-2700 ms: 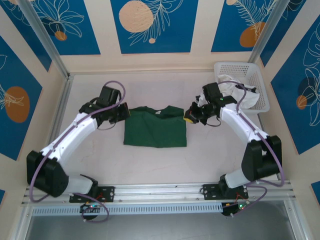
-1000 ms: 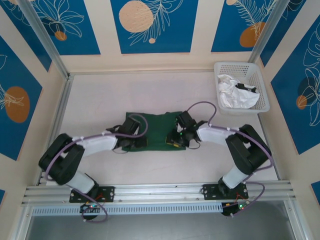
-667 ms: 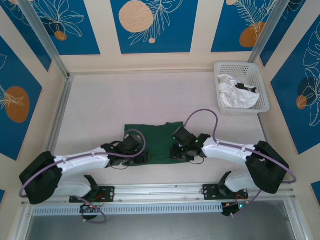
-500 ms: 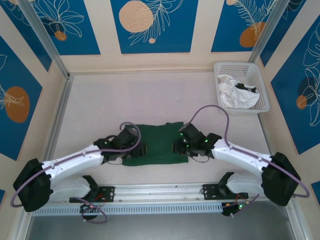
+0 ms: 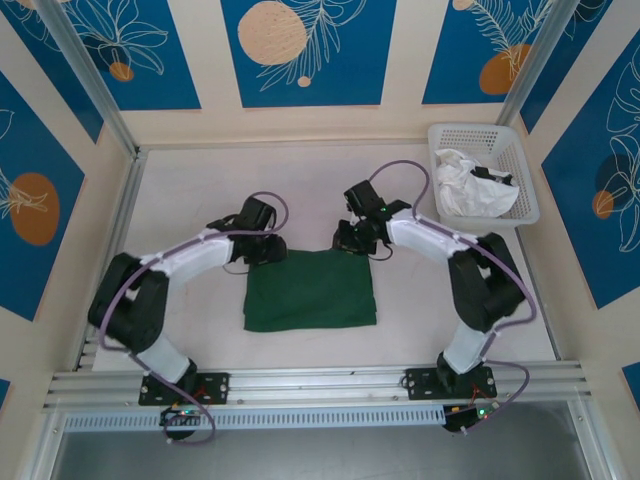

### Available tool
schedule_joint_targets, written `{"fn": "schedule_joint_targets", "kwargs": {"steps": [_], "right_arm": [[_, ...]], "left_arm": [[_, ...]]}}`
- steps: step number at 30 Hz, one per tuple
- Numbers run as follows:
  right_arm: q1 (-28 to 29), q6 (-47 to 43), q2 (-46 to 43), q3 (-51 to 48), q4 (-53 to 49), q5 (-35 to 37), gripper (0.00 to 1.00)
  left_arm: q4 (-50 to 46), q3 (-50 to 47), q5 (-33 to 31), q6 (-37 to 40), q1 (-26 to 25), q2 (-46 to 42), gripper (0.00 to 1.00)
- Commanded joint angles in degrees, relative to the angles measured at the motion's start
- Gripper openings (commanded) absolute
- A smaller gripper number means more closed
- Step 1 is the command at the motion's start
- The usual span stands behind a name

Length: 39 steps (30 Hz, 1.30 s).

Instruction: Fold and stack the t-shirts

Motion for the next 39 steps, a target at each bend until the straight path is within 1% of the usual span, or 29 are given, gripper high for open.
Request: {"fn": "schedule_joint_targets", "kwargs": {"steps": [1, 3, 8, 10, 13, 15, 18, 19, 20, 21, 23, 25, 26, 28, 30, 31, 34, 36, 37, 39], "right_arm": [[-3.1, -2.0, 2.8, 1.2, -4.7, -2.3, 0.23], [-5.3, -1.8, 3.5, 0.2, -3.5, -2.7, 0.23], [-11.2, -2.5, 7.0, -1.2, -2.0, -6.5, 0.23], [-12.3, -2.7, 7.6, -2.2, -1.0, -7.9, 0.23], [-12.9, -2.7, 7.6, -2.7, -0.5, -8.3, 0.24], [-12.9, -2.8, 6.9, -2.7, -0.7, -8.3, 0.24], [-12.8, -2.4, 2.6, -4.2, -0.1, -7.7, 0.24], [-12.8, -2.2, 0.4, -5.2, 0.1, -7.1, 0.26], [-12.7, -2.1, -1.9, -6.2, 0.2, -6.3, 0.28], [-12.6, -1.9, -4.3, -7.1, 0.2, -5.4, 0.30], [-12.6, -1.6, -9.6, -9.6, 0.2, -3.8, 0.33], [-12.7, -1.7, -14.6, -12.5, 0.9, -4.3, 0.44], [-12.8, -1.8, -17.6, -14.1, 1.6, -4.4, 0.48], [-12.6, -1.5, -23.3, -18.5, 4.0, -4.5, 0.56], [-12.6, -1.0, -29.0, -22.8, 7.6, -4.7, 0.62], [-12.6, -0.9, -31.8, -25.4, 9.8, -4.6, 0.65], [-12.8, -0.7, -37.2, -30.8, 14.8, -4.1, 0.70], [-12.9, -1.2, -38.3, -32.5, 17.1, -5.7, 0.72], [-13.0, -1.4, -38.1, -32.7, 17.9, -6.6, 0.72], [-13.0, -1.5, -37.1, -33.0, 18.9, -8.3, 0.72]], "left_arm": [[0.4, 2.4, 1.1, 3.4, 2.8, 3.8, 0.35], [0.9, 1.7, 0.2, 3.6, 4.8, 5.4, 0.35], [3.3, -1.9, 1.1, 3.2, 9.2, 7.3, 0.35], [5.1, -3.5, 3.2, 2.3, 11.0, 7.1, 0.33], [4.7, -4.0, 2.9, 2.4, 12.3, 5.8, 0.35], [4.1, -3.5, 3.7, 2.9, 12.4, 4.4, 0.43], [2.8, -3.3, 4.7, 2.8, 12.4, 0.2, 0.66], [2.4, -3.6, 4.4, 2.6, 12.5, -2.2, 0.74], [1.9, -4.1, 3.4, 2.6, 12.4, -4.8, 0.81], [1.4, -4.6, 2.0, 2.6, 12.4, -7.1, 0.86], [-0.5, -6.1, -3.1, 2.6, 12.4, -12.0, 0.94], [-2.5, -7.7, -7.0, 2.7, 12.5, -15.7, 0.96], [-3.0, -8.9, -8.4, 2.9, 12.5, -17.1, 0.96], [-2.6, -11.6, -9.6, 3.1, 12.8, -18.9, 0.97], [-0.7, -14.5, -7.4, 3.7, 13.3, -18.7, 0.96], [0.4, -15.4, -5.2, 4.0, 13.6, -18.0, 0.93], [5.1, -17.7, 0.8, 5.4, 13.7, -15.1, 0.87], [6.2, -17.4, 3.3, 6.4, 13.7, -12.3, 0.82], [5.9, -16.7, 3.5, 7.1, 13.7, -10.7, 0.79], [6.0, -16.1, 1.9, 7.6, 13.7, -8.9, 0.75]]}}
